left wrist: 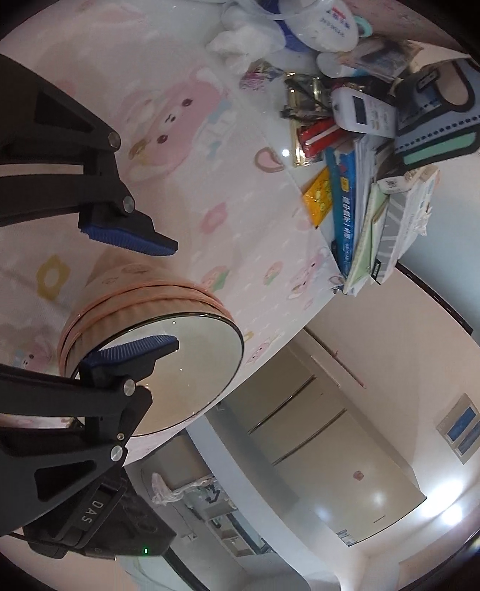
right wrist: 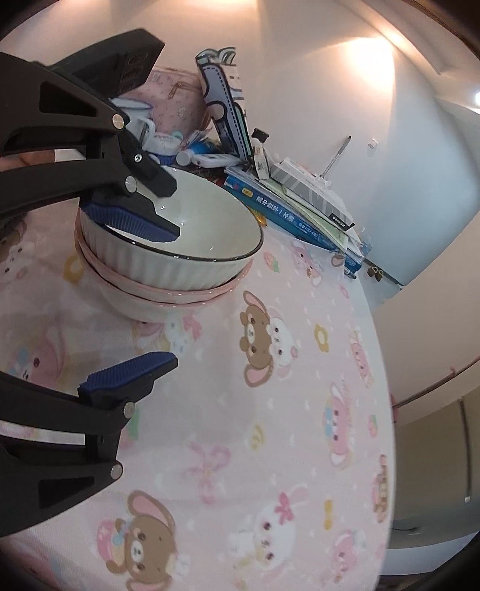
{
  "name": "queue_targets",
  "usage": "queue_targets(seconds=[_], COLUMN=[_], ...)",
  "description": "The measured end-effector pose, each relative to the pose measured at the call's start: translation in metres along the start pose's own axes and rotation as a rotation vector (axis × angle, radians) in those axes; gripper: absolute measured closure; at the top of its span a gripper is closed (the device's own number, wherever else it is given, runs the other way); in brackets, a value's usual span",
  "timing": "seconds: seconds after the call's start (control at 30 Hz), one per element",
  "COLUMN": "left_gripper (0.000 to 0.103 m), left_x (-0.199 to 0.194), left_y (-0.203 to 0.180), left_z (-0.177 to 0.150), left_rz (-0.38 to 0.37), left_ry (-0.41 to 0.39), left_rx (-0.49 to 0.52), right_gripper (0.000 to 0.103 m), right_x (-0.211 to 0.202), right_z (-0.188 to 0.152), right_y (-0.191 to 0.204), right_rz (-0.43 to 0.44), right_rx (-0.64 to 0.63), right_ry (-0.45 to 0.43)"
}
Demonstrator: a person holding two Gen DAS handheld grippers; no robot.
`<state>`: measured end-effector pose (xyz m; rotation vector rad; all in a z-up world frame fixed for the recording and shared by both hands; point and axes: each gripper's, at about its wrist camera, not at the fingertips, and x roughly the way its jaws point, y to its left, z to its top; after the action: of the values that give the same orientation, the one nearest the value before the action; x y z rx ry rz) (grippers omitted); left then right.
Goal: Organize plates and bowls
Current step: 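Close the left tool on the bowl rim while the right tool grips it too, then lift and carry the stacked bowls with both tools toward the plate stack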
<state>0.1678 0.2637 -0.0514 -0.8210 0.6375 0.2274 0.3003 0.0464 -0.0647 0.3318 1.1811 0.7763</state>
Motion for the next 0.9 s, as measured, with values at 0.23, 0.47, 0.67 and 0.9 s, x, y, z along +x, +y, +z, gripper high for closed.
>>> queue_targets(seconds=[0.23, 0.47, 0.67, 0.9], left_gripper=[0.062, 0.052, 0.057, 0.057], left_x=[0.017, 0.038, 0.037, 0.038], left_y=[0.002, 0.013, 0.003, 0.009], left_z=[-0.005, -0.007, -0.009, -0.007], left_rz=[-0.01, -0.051, -0.017, -0.044], left_ry=[0.075, 0.167, 0.139, 0.145], left_rx=[-0.033, -0.096, -0.036, -0.053], right_gripper=[0.058, 0.06, 0.061, 0.061], right_x=[0.023, 0.036, 0.036, 0.03], right_z=[-0.008, -0.011, -0.011, -0.014], right_y=[-0.008, -0.004, -0.012, 0.0], right_rz=[0.055, 0.043, 0.101, 0.065], right_rx=[0.097, 0.07, 0.102, -0.028], right_ry=[0.075, 0.046, 0.029, -0.003])
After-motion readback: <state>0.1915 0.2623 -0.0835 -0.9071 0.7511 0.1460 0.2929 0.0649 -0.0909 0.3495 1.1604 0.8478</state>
